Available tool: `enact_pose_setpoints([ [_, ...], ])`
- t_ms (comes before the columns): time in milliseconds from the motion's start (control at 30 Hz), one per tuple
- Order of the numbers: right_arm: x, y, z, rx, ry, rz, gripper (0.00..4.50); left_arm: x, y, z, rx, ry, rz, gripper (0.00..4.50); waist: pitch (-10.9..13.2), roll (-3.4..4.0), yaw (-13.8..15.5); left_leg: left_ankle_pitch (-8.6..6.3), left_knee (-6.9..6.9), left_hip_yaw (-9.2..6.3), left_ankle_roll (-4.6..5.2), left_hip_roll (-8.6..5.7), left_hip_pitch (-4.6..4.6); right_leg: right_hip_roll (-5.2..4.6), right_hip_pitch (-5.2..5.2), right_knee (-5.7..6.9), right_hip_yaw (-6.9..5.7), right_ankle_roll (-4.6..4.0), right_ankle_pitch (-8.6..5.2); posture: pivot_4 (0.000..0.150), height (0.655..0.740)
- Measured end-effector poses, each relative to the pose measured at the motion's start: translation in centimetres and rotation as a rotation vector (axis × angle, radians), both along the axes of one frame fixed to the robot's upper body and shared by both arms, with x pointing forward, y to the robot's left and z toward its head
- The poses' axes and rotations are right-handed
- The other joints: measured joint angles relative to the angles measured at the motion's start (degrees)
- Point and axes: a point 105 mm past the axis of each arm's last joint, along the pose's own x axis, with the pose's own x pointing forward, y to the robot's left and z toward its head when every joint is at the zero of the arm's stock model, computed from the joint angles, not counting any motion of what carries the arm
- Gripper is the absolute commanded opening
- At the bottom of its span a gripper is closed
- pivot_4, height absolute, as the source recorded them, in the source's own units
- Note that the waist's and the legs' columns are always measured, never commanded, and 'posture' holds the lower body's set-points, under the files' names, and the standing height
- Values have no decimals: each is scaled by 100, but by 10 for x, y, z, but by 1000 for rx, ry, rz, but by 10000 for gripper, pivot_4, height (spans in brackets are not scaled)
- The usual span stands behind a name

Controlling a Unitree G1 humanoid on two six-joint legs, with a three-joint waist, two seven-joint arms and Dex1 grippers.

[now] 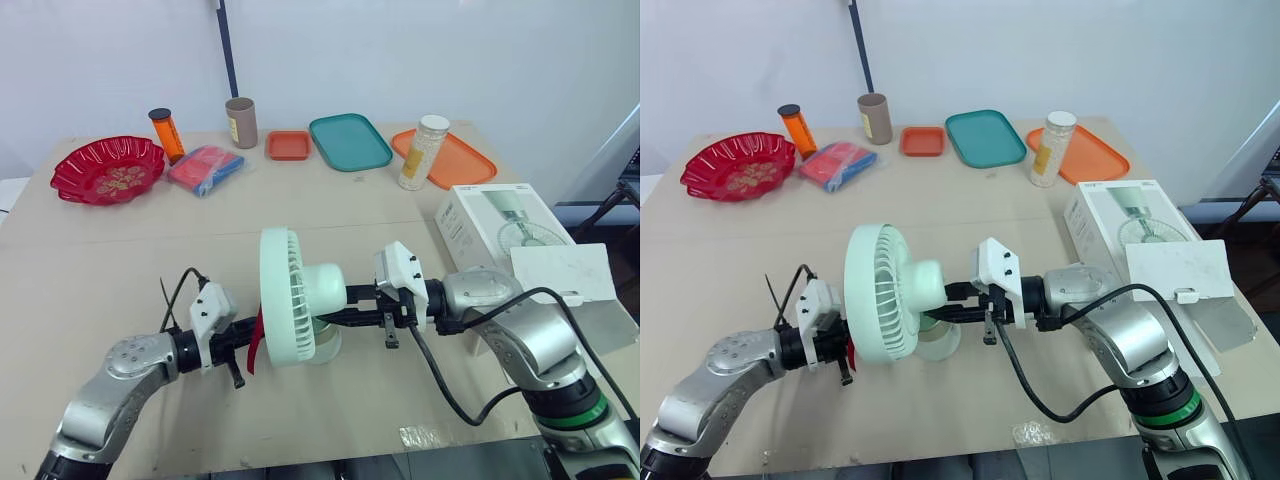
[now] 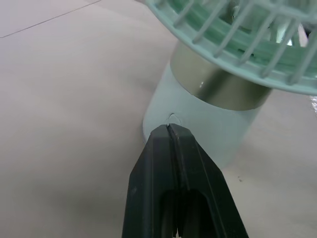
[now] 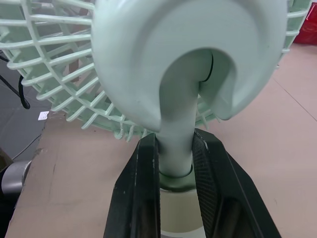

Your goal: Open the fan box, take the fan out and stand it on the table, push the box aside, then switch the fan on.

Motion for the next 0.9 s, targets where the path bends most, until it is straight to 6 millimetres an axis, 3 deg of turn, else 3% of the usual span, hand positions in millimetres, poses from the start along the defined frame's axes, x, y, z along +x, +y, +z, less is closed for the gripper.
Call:
enact_pose_setpoints([
  [167, 0, -1, 0, -7, 1, 4, 3615, -2, 21, 6, 6, 11, 80, 476, 0, 0, -2, 0, 0, 0, 0, 0, 0, 0, -1, 0, 0, 0, 0, 1500, 7400],
  [300, 2, -3, 1, -21, 6, -3, 3615, -16, 39, 9, 23, 40, 146, 476, 0, 1, -8, -1, -2, 0, 1, 0, 0, -1, 0, -1, 0, 0, 0, 1500, 7400],
  [600, 4, -8, 2, -42, 26, -1, 3615, -58, 51, -4, 23, 154, 259, 476, 0, 1, 5, -1, -2, 2, 2, 0, 1, -1, 3, -4, 1, 1, -1, 1500, 7400],
  [767, 6, -9, 3, -39, 30, -6, 3615, -72, 50, -7, 11, 183, 309, 476, 1, 1, 13, -1, -1, 1, 2, -1, 2, -1, 7, -5, 2, 3, -2, 1500, 7400],
  [900, 7, -9, 3, -29, 36, -11, 3615, -69, 52, -5, 16, 171, 324, 476, 0, 3, 15, -1, -1, 1, 2, -1, 2, 0, 7, -5, 2, 3, -2, 1500, 7400],
])
